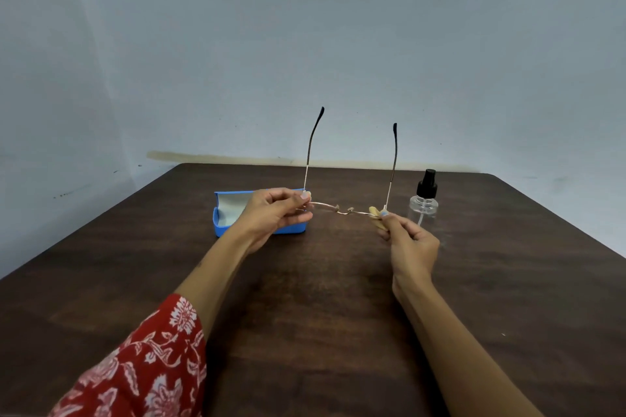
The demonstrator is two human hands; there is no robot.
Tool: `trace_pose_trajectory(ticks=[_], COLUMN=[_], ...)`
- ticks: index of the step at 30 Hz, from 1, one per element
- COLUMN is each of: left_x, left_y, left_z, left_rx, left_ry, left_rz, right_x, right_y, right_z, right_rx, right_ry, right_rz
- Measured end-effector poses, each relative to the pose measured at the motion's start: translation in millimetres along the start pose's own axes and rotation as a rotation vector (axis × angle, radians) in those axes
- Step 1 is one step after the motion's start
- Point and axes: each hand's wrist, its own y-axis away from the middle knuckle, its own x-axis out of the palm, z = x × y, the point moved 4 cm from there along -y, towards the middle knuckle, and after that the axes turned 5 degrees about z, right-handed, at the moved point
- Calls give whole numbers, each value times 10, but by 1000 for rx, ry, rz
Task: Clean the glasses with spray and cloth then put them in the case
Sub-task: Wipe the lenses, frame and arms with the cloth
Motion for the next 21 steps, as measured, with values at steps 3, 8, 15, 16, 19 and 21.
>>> trace_pose_trajectory(ticks=[3,8,15,16,19,21], left_x=[-39,-84,-53,-44,-6,17], left_y=[-35,-20,39,50,73,88], left_z=[72,178,155,150,133,118], left_rx=[28,38,46,44,28,21], left_ry=[-1,109,144,149,188,213], left_rz=[-43,-190,-304,-310,-332,-343], right_x=[27,79,37,48,118,188], right_y=[-4,20,69,80,113,162], right_z=[-32,-92,-83,-77,-80,-82], right_rx=[19,35,68,62,49,43], right_ry=[1,36,190,196,179,194], right_rz=[6,12,-24,-9,73,135])
